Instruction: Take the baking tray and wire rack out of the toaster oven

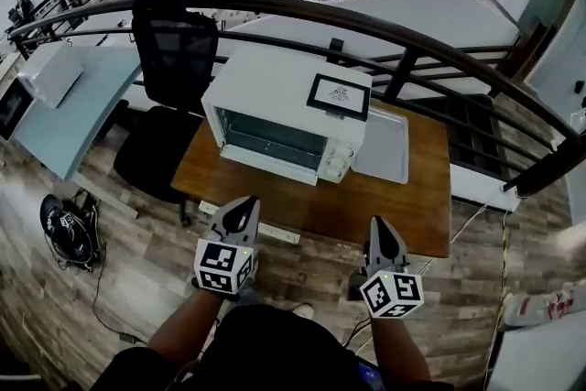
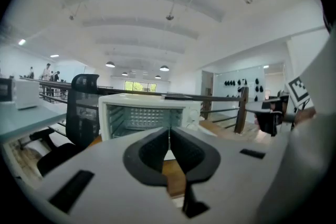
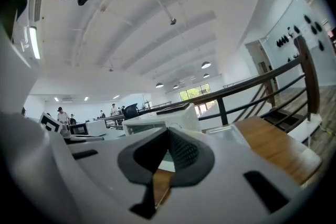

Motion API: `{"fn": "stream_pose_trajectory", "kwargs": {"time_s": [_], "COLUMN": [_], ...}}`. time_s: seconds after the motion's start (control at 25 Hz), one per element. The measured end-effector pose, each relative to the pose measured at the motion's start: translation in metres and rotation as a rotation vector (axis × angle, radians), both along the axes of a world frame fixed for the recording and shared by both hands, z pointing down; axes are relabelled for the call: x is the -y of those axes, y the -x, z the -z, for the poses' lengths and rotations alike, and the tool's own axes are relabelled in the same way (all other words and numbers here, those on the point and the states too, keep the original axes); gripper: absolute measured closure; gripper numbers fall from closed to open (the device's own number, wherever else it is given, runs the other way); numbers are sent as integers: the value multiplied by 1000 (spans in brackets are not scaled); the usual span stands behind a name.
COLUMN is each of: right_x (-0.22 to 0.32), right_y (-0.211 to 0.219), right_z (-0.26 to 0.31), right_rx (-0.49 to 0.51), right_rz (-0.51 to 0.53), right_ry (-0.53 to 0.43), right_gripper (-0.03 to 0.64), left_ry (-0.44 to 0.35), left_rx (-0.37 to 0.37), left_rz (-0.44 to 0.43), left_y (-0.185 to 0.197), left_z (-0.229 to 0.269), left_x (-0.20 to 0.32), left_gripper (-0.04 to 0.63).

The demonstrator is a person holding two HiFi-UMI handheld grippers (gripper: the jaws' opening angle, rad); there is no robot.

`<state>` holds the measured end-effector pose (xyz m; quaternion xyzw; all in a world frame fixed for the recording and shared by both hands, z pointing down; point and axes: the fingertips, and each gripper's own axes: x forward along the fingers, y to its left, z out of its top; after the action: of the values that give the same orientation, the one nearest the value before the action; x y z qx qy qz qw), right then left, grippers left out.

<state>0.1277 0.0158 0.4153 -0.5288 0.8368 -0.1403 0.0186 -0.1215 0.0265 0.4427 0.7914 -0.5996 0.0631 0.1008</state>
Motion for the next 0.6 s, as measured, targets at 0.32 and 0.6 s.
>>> {"fn": "stream_pose_trajectory", "kwargs": {"time_s": [0.32,0.6], "right_x": [47,100], "right_y": [93,142], "right_z": [-46,-90], "right_rx": [-5,178], "right_rz": [45,-39], "right_ry": [132,251], "right_gripper": [618,617], "left_ry": [96,119], "left_rx": [-173,-226], "left_rz": [13,-9], "left_y": [60,90], "left_z": [-37,-71], "left_x": [57,111], "left_gripper": [575,575]}}
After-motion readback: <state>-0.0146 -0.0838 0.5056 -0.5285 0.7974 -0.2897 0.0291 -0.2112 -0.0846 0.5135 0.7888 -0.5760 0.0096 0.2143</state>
